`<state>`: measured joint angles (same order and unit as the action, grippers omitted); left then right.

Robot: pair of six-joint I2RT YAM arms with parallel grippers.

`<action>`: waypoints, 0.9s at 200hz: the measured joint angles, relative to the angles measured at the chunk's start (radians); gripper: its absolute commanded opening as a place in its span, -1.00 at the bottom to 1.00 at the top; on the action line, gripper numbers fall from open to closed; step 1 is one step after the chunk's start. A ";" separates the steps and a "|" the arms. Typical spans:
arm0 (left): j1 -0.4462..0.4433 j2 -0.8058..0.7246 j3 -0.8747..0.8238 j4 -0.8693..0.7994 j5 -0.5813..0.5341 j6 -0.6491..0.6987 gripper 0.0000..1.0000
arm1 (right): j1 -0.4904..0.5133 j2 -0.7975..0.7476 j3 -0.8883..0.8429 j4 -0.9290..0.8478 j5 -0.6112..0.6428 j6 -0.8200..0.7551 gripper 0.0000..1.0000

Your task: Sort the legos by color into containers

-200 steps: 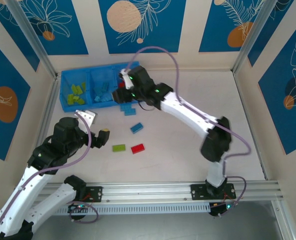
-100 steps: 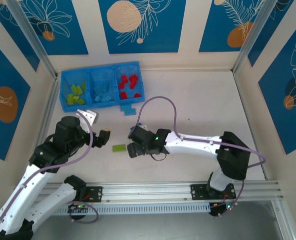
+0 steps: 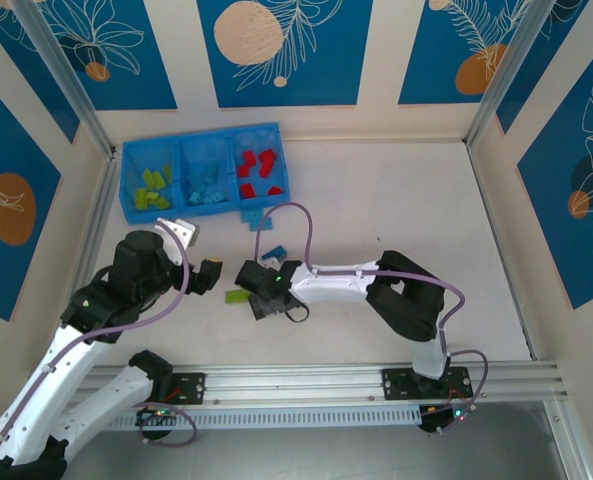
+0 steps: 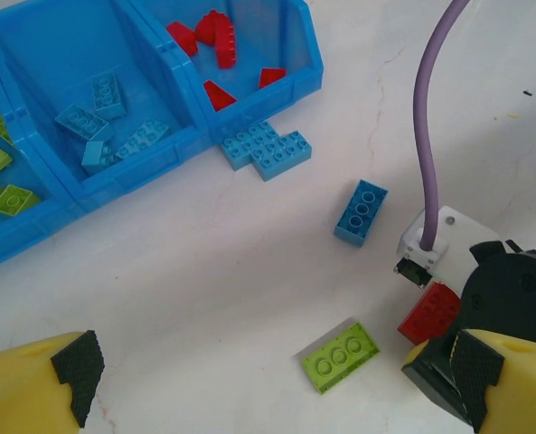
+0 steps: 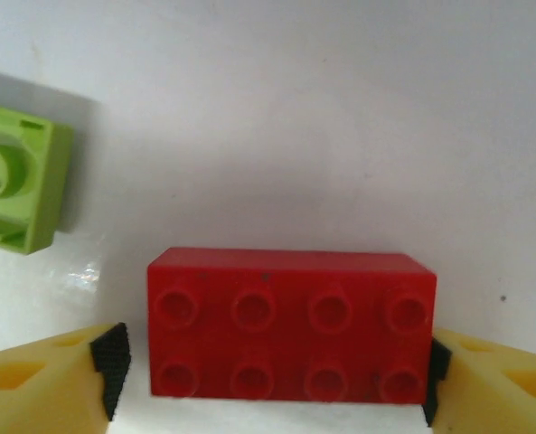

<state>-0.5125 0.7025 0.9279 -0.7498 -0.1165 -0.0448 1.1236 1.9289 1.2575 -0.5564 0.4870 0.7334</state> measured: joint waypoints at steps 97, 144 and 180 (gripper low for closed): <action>0.000 0.024 0.000 -0.022 0.011 0.003 1.00 | -0.054 -0.183 -0.106 0.074 -0.040 0.005 0.10; 0.001 0.077 0.002 -0.022 0.124 0.000 1.00 | -0.213 -0.307 -0.036 0.204 -0.089 -0.077 0.10; 0.002 0.146 0.014 0.010 0.280 -0.055 1.00 | -0.336 -0.206 0.147 0.276 -0.151 -0.148 0.09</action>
<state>-0.5110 0.8490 0.9417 -0.7395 0.1631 -0.1001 0.7876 1.7233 1.4044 -0.2802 0.3355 0.5854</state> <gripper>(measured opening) 0.998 0.613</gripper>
